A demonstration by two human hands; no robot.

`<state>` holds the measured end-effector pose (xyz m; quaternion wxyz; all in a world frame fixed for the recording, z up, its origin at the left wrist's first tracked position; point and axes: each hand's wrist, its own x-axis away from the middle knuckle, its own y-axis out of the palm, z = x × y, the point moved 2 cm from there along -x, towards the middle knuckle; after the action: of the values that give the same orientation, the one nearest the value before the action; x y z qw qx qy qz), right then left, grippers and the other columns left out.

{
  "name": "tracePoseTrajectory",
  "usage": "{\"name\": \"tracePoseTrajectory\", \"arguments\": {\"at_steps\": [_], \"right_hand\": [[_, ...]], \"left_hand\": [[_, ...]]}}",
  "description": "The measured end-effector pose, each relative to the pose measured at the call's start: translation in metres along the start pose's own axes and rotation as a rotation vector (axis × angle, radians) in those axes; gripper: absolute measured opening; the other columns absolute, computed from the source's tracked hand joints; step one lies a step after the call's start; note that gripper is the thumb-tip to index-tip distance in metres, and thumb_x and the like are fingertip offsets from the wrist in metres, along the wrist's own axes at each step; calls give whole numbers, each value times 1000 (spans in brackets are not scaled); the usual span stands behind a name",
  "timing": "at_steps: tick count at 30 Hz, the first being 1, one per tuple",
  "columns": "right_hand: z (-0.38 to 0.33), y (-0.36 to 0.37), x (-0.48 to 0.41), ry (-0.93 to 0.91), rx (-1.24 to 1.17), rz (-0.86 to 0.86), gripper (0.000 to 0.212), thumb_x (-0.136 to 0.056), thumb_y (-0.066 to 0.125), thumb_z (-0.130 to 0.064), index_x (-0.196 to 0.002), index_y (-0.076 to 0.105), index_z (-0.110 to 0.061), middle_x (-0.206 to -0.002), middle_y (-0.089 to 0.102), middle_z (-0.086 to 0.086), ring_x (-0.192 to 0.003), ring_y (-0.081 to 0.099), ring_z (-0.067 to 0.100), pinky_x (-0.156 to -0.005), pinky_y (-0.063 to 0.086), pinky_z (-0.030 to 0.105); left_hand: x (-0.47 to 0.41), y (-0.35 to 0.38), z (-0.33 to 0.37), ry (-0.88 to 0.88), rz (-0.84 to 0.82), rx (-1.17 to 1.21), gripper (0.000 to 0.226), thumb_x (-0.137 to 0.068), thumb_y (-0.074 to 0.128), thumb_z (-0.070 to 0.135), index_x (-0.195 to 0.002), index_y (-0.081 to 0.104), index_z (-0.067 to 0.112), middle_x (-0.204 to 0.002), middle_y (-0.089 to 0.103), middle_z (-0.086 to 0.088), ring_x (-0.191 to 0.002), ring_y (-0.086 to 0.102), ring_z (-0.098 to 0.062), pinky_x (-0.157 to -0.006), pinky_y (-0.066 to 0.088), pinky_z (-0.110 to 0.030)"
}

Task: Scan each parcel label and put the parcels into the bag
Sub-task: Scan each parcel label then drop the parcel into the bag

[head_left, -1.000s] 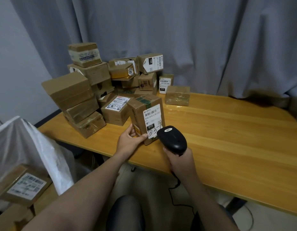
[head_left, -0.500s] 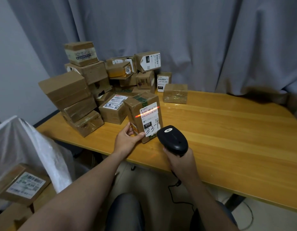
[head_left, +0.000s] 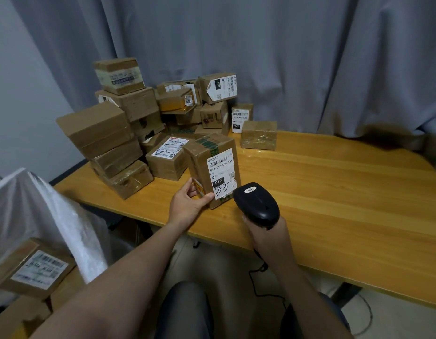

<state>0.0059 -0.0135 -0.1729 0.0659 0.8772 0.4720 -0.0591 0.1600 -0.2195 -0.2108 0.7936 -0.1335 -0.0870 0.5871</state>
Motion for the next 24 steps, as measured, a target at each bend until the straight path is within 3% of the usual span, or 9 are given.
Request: {"name": "tracePoseTrajectory", "arguments": {"at_steps": [3, 6, 24], "right_hand": [[2, 0, -1, 10, 19, 24, 26, -89, 81, -6, -96, 72, -30, -78, 75, -17, -82, 70, 0, -73, 52, 17], [6, 0, -2, 50, 12, 35, 21, -88, 83, -9, -94, 71, -27, -69, 70, -16, -72, 65, 10, -68, 50, 27], [18, -2, -8, 94, 6, 34, 17, -90, 82, -14, -93, 69, -24, -64, 64, -17, -66, 58, 11, -66, 44, 27]], "left_hand": [[5, 1, 5, 7, -10, -2, 115, -59, 93, 59, -155, 44, 18, -128, 71, 10, -121, 64, -4, -107, 53, -38], [10, 1, 9, 23, -3, -38, 112, -58, 89, 63, -154, 46, 23, -129, 70, 12, -121, 62, -2, -107, 53, -37], [15, -2, 12, 30, 3, -56, 106, -58, 85, 67, -149, 50, 26, -124, 72, 16, -118, 63, 1, -103, 55, -35]]}}
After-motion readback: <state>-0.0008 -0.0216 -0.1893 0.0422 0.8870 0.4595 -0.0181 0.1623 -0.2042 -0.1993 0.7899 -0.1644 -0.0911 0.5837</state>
